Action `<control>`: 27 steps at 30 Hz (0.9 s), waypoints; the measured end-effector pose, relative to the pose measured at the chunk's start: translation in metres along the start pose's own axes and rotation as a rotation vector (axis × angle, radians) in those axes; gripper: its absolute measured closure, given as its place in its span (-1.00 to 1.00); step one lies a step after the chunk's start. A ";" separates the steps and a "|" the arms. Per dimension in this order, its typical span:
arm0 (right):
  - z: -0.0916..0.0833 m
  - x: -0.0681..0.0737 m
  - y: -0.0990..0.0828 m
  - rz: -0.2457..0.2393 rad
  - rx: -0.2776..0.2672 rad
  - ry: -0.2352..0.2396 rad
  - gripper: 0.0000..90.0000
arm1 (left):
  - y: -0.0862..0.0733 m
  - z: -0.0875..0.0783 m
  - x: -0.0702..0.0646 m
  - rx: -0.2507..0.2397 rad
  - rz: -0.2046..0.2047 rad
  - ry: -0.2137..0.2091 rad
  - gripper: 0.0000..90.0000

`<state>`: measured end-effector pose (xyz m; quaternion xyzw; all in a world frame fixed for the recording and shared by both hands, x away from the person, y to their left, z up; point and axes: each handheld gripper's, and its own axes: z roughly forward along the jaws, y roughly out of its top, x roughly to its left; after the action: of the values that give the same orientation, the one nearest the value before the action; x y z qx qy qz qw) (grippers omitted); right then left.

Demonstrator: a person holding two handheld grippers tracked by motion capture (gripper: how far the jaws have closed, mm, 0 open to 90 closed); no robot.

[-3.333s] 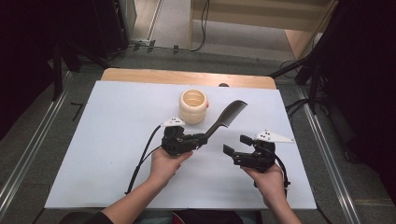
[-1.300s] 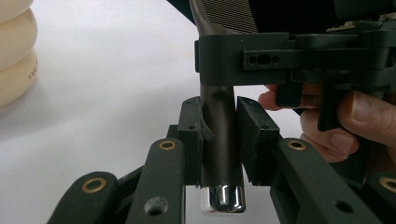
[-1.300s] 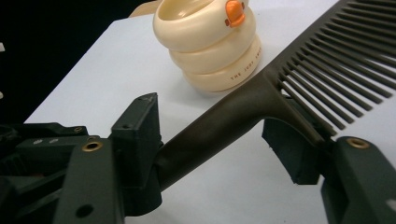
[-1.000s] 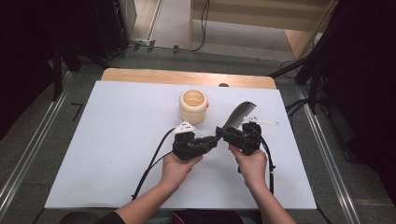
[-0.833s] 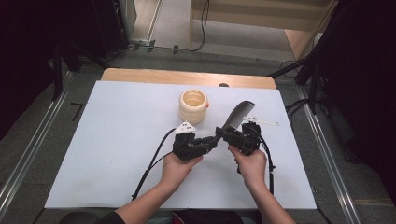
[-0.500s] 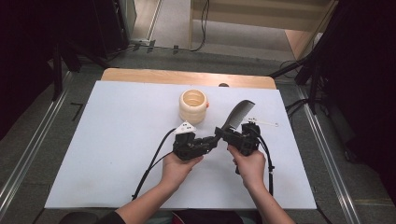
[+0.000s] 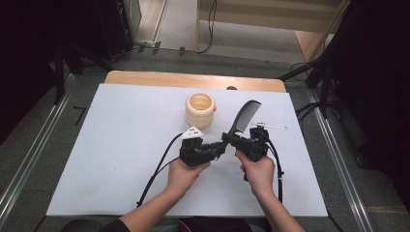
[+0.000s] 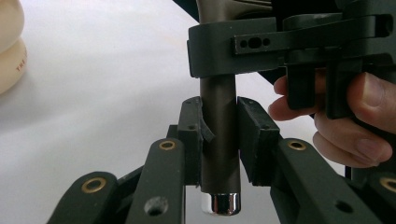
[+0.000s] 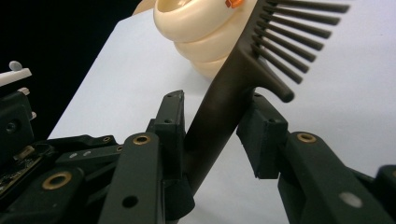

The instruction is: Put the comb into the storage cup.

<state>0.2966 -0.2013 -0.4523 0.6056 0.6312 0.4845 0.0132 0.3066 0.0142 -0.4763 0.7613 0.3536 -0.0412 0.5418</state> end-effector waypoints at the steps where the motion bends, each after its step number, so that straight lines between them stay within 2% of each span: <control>1: 0.000 0.000 0.000 0.004 0.000 0.001 0.36 | 0.000 0.000 0.000 0.002 0.000 -0.001 0.63; 6: -0.001 -0.002 0.001 0.032 0.009 0.018 0.45 | -0.001 0.002 0.001 0.014 -0.008 -0.009 0.62; 21: -0.003 -0.001 0.002 0.052 0.013 0.044 0.54 | -0.001 0.003 0.002 0.020 -0.013 -0.025 0.62; 27: -0.003 -0.003 0.003 0.067 0.019 0.064 0.55 | -0.001 0.003 0.002 0.023 -0.027 -0.038 0.61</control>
<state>0.2975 -0.2059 -0.4501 0.6108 0.6152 0.4976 -0.0291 0.3087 0.0128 -0.4787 0.7616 0.3532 -0.0671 0.5392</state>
